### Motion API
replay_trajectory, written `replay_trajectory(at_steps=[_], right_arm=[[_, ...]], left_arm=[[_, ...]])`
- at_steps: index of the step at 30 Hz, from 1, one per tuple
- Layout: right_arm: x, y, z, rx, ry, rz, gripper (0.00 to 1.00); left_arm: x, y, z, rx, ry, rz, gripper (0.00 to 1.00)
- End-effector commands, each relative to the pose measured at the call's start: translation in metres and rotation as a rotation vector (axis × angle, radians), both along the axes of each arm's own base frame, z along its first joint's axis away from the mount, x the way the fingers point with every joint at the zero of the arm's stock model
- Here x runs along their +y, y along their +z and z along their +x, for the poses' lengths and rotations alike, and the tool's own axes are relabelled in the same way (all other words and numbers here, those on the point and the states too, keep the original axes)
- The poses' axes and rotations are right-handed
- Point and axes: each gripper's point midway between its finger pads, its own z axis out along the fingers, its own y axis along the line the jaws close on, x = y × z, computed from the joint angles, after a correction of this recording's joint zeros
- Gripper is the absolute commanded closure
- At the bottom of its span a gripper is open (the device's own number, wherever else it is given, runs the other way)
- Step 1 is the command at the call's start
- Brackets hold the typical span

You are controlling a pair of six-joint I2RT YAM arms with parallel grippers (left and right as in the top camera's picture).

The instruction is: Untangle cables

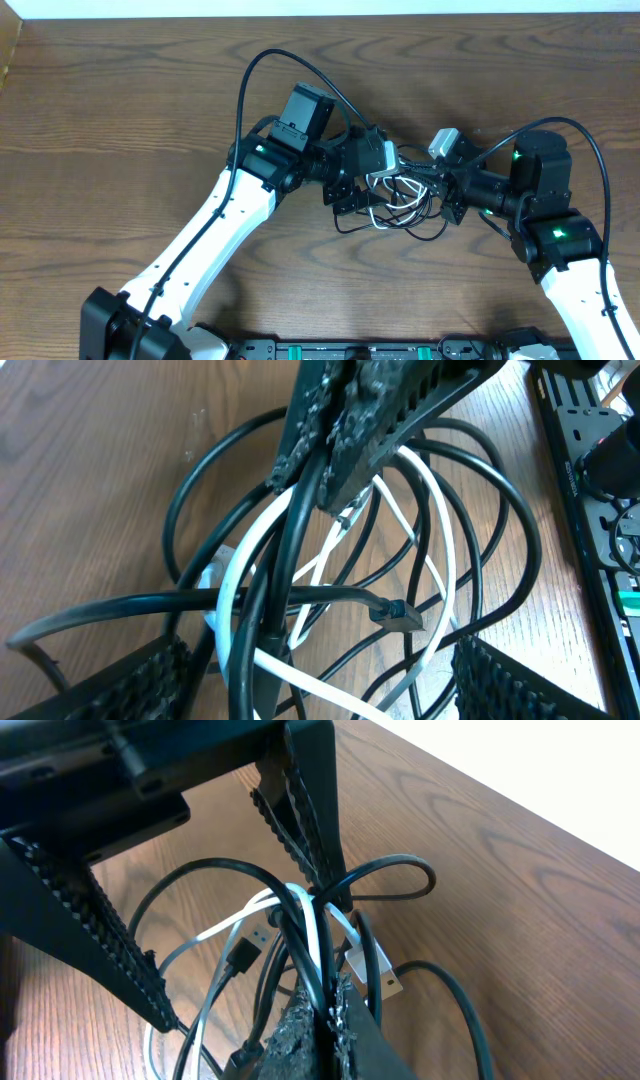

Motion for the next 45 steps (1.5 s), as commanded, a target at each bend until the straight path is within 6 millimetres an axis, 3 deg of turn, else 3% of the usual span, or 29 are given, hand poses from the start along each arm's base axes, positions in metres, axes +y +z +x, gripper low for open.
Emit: replay_trajectory(at_steps=[1, 8, 10, 11, 12, 13, 17, 23, 27, 28, 31, 32, 33, 34, 36, 38, 45], right_arm=[[0.003, 0.012, -0.002, -0.016, 0.022, 0.029, 0.99], [0.002, 0.012, 0.000, -0.023, 0.012, 0.024, 0.99], [0.002, 0.012, 0.000, -0.022, 0.010, 0.023, 0.99], [0.002, 0.012, 0.000, -0.022, 0.010, 0.023, 0.99], [0.002, 0.012, 0.000, -0.022, 0.010, 0.023, 0.99], [0.002, 0.012, 0.000, -0.023, 0.010, 0.023, 0.99], [0.002, 0.012, 0.000, -0.023, 0.010, 0.023, 0.99], [0.000, 0.011, 0.003, -0.025, -0.006, 0.013, 0.99], [-0.015, 0.003, 0.018, -0.039, -0.120, -0.060, 0.99], [-0.021, 0.000, 0.023, -0.043, -0.156, -0.082, 0.96], [-0.035, -0.005, 0.034, -0.053, -0.249, -0.141, 0.59], [-0.041, -0.007, 0.038, -0.057, -0.284, -0.163, 0.44], [-0.047, -0.008, 0.041, -0.061, -0.320, -0.185, 0.18], [-0.054, -0.010, 0.045, -0.060, -0.360, -0.204, 0.01], [-0.064, -0.012, 0.050, -0.029, -0.447, -0.203, 0.01], [-0.062, -0.012, 0.048, -0.006, -0.447, -0.179, 0.01], [-0.021, 0.000, 0.023, 0.067, -0.219, -0.008, 0.01]], left_arm=[[-0.002, -0.002, -0.004, 0.015, -0.020, -0.007, 0.16], [-0.002, -0.002, -0.004, 0.014, -0.020, -0.007, 0.17], [-0.002, -0.003, -0.005, 0.005, -0.030, -0.005, 0.22], [-0.001, -0.004, -0.005, -0.008, -0.044, 0.000, 0.33], [-0.001, -0.004, -0.006, -0.023, -0.059, 0.003, 0.57], [0.000, -0.005, -0.007, -0.030, -0.067, 0.005, 0.72], [0.000, -0.005, -0.007, -0.028, -0.067, 0.007, 0.92], [0.001, -0.006, -0.008, -0.020, -0.067, 0.012, 0.92], [0.003, -0.009, -0.007, -0.021, -0.057, 0.029, 0.92], [0.003, -0.009, -0.007, -0.018, -0.057, 0.031, 0.92], [0.004, -0.010, -0.008, -0.012, -0.057, 0.034, 0.92], [0.004, -0.010, -0.008, -0.011, -0.057, 0.034, 0.92], [0.004, -0.010, -0.008, -0.012, -0.057, 0.034, 0.92], [0.004, -0.010, -0.008, -0.012, -0.057, 0.034, 0.92], [0.004, -0.010, -0.008, -0.012, -0.057, 0.034, 0.92], [0.004, -0.010, -0.008, -0.012, -0.057, 0.034, 0.93], [0.012, -0.018, 0.002, -0.045, -0.012, 0.098, 0.92]])
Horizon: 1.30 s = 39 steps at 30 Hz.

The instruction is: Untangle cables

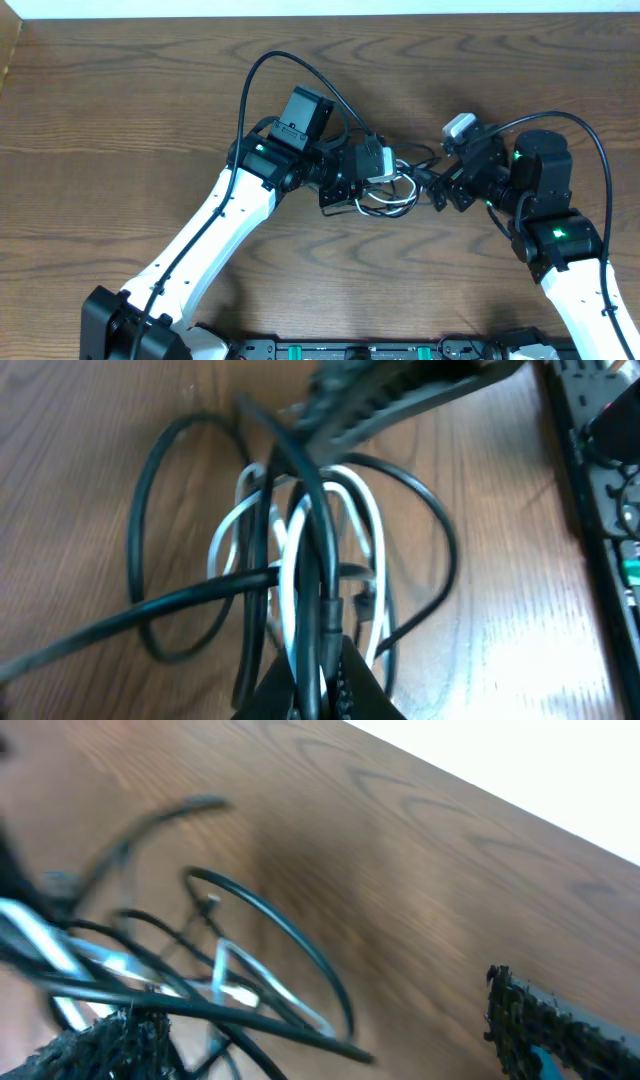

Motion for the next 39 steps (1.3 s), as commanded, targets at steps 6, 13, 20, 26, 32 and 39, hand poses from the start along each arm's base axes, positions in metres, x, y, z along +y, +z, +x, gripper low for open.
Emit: replay_trajectory(at_steps=[6, 13, 20, 26, 32, 39], right_arm=[[0.018, 0.021, -0.009, 0.234, -0.082, 0.350, 0.01], [0.018, 0.024, -0.007, 0.507, -0.293, 0.638, 0.01], [0.024, 0.012, -0.021, 0.886, -0.484, 0.883, 0.01], [0.031, 0.011, -0.024, 0.987, -0.533, 0.948, 0.13], [0.030, 0.010, -0.023, 1.072, -0.627, 1.028, 0.47], [0.025, 0.008, -0.018, 1.068, -0.681, 1.054, 0.39]], left_arm=[[0.021, -0.020, 0.023, -0.099, 0.095, 0.166, 0.92], [0.030, -0.025, 0.033, -0.120, 0.150, 0.219, 0.92], [0.018, -0.015, 0.035, -0.106, 0.157, 0.141, 0.92], [0.010, -0.006, 0.042, -0.129, 0.167, 0.089, 0.93], [0.009, -0.005, 0.041, -0.127, 0.163, 0.083, 0.92], [0.000, 0.001, 0.031, -0.095, 0.109, 0.024, 0.92]])
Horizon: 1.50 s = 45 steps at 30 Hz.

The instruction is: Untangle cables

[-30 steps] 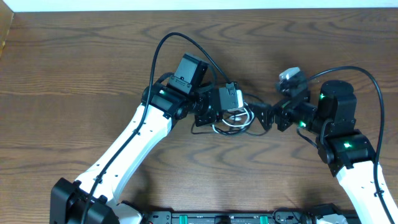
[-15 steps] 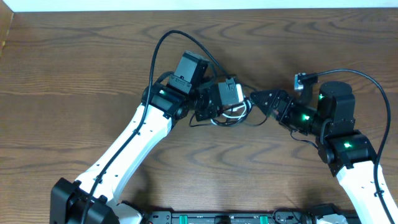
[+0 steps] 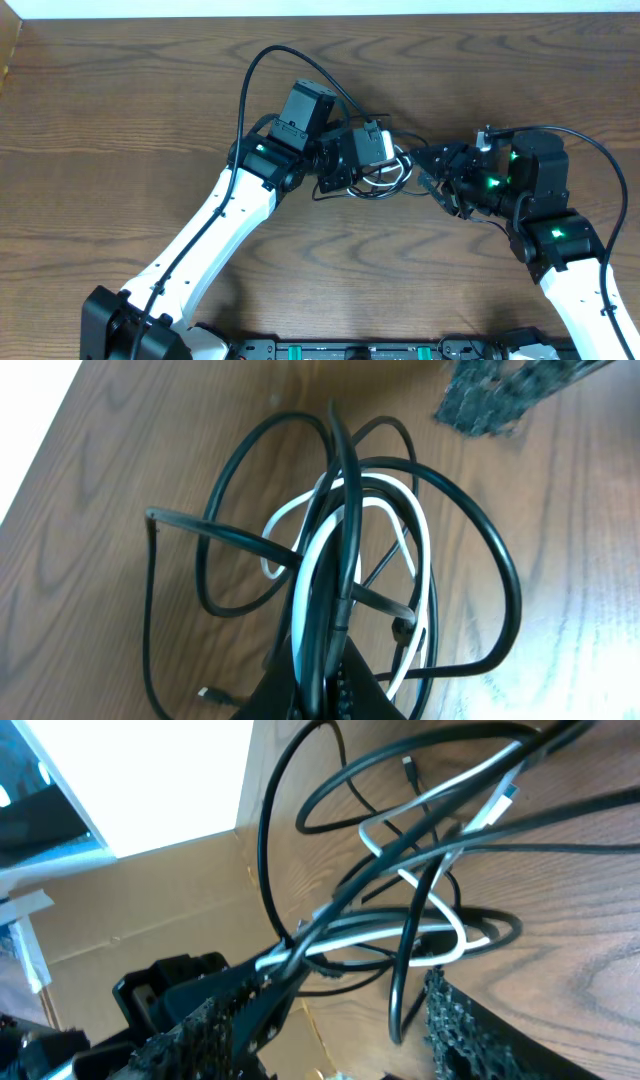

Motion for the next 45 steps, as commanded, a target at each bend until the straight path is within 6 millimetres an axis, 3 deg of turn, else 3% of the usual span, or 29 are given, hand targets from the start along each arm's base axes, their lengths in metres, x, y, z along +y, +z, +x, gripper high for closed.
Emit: replay_trajectory(at_steps=[1, 20, 33, 38, 40, 45], right_arm=[[0.000, 0.004, 0.004, 0.031, -0.043, 0.022, 0.39], [-0.015, 0.001, 0.017, 0.042, -0.167, 0.003, 0.60], [-0.003, 0.001, 0.012, 0.043, -0.133, -0.001, 0.62], [0.000, -0.003, 0.012, 0.045, -0.133, -0.015, 0.84], [0.000, -0.005, 0.012, 0.052, -0.131, -0.017, 0.99], [-0.001, -0.011, 0.015, 0.057, -0.133, -0.036, 0.99]], left_arm=[[-0.009, 0.002, -0.009, 0.035, -0.047, -0.048, 0.92], [-0.008, -0.001, -0.020, -0.021, -0.167, -0.021, 0.92], [-0.021, 0.012, -0.032, 0.002, -0.245, -0.125, 0.92], [-0.024, 0.016, -0.036, 0.011, -0.265, -0.151, 0.92], [-0.024, 0.016, -0.036, 0.017, -0.260, -0.152, 0.92], [-0.022, 0.013, -0.036, 0.024, -0.250, -0.135, 0.92]])
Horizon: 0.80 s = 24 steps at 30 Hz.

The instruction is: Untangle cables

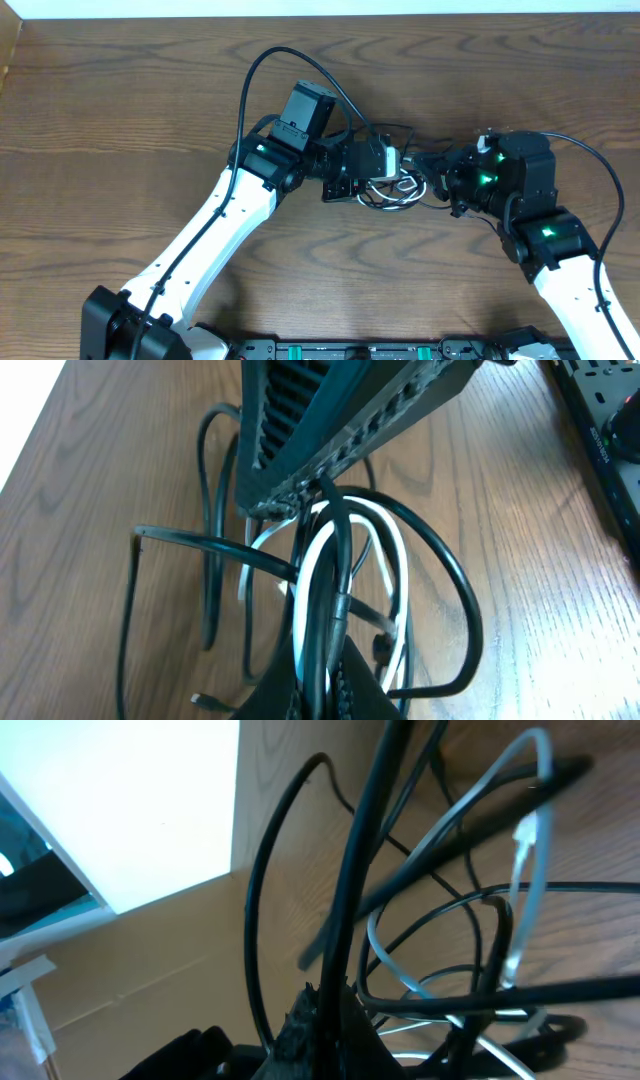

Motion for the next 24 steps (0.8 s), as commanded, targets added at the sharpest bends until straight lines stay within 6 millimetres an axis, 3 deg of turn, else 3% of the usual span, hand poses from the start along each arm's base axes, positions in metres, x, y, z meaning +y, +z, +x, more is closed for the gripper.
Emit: replay_trajectory(at_steps=[1, 8, 12, 24], right_arm=[[0.000, 0.001, 0.004, -0.024, 0.002, -0.032, 0.99], [-0.009, 0.001, 0.009, -0.043, -0.015, -0.056, 0.99], [-0.015, 0.002, 0.011, -0.041, -0.029, -0.048, 0.99], [-0.040, -0.003, 0.020, -0.082, -0.071, -0.140, 0.99]], left_arm=[[0.000, -0.004, -0.002, 0.007, -0.010, 0.006, 0.92], [0.050, -0.041, 0.036, -0.104, 0.231, 0.333, 0.92], [0.082, -0.049, 0.054, -0.135, 0.378, 0.466, 0.92], [0.102, -0.048, 0.066, -0.085, 0.477, 0.450, 0.92]])
